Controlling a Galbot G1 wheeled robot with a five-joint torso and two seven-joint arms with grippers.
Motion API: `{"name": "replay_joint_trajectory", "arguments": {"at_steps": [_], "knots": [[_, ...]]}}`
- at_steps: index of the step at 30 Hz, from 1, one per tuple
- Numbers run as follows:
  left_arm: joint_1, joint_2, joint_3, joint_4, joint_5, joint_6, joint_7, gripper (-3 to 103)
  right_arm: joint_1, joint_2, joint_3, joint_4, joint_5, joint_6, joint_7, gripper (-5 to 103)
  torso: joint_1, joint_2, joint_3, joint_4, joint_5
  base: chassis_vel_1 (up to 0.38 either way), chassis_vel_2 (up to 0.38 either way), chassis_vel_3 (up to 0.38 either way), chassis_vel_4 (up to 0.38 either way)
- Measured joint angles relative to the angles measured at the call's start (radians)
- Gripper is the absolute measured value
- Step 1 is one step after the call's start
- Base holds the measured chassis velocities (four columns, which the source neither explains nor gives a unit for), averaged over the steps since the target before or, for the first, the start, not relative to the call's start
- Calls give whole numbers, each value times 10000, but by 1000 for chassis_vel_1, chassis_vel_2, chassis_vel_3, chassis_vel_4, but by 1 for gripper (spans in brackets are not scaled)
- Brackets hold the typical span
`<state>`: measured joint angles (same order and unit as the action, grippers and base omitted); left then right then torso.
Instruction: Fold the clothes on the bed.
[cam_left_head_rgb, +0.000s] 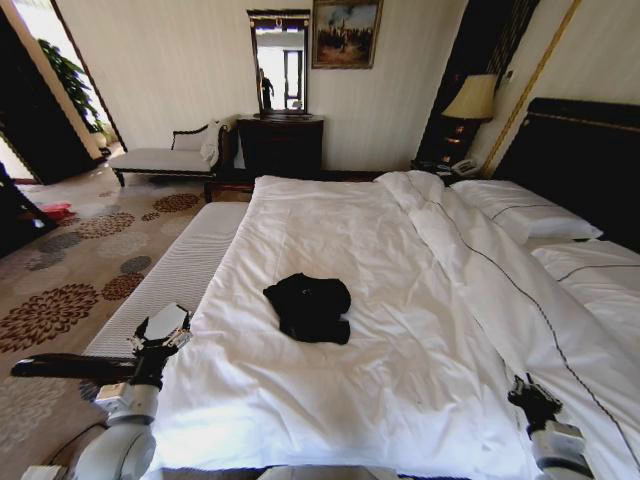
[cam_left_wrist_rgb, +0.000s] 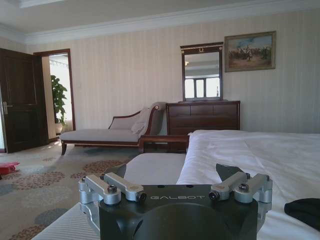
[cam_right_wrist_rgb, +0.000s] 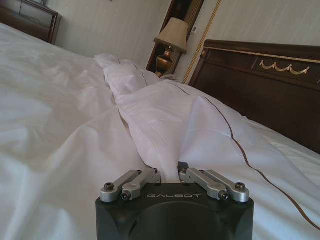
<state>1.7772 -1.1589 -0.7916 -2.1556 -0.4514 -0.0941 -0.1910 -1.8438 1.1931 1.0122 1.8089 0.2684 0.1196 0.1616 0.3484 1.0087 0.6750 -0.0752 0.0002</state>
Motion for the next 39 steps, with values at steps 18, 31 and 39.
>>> {"name": "replay_joint_trajectory", "arguments": {"at_steps": [18, 31, 39], "knots": [[6, 208, -48, -279, 243, 70, 24, 100, -1695, 891, 785, 2512, 1092, 584, -427, 76, 0, 0, 0, -1, -3, 0, 0, 0, 0], [138, 466, 296, -253, 1218, -33, 284, 100, -774, 29, -257, 3360, 1041, 525, -841, 100, 0, 0, 0, 2, -1, 0, 0, 0, 0], [-343, 869, 594, -370, 1097, 278, 295, 100, -68, -1336, -1055, 3905, 1726, -183, -1127, 100, 0, 0, 1, 1, -3, 0, 0, 0, 0]]}}
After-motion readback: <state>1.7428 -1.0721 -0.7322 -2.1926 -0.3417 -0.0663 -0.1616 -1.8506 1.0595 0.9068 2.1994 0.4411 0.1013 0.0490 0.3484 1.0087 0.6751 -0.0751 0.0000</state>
